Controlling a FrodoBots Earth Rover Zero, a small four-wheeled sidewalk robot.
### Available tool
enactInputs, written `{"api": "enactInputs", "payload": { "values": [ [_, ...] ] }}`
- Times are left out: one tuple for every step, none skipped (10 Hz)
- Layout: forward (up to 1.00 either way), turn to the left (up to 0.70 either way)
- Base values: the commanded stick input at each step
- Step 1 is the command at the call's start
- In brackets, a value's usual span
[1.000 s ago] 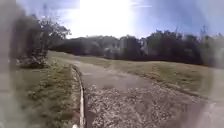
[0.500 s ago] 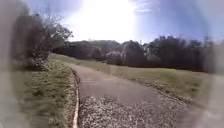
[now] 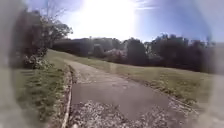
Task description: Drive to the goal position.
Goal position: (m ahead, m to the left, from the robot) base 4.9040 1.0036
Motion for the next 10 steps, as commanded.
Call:
{"api": "enactInputs", "payload": {
  "values": [
    [0.7, 0.09],
    [0.7, 0.12],
    [0.7, 0.35],
    [0.7, 0.35],
    [0.7, 0.35],
    [0.7, 0.31],
    [0.7, 0.26],
    [0.7, 0.21],
    [0.7, 0.1],
    [0.7, 0.0]
  ]
}}
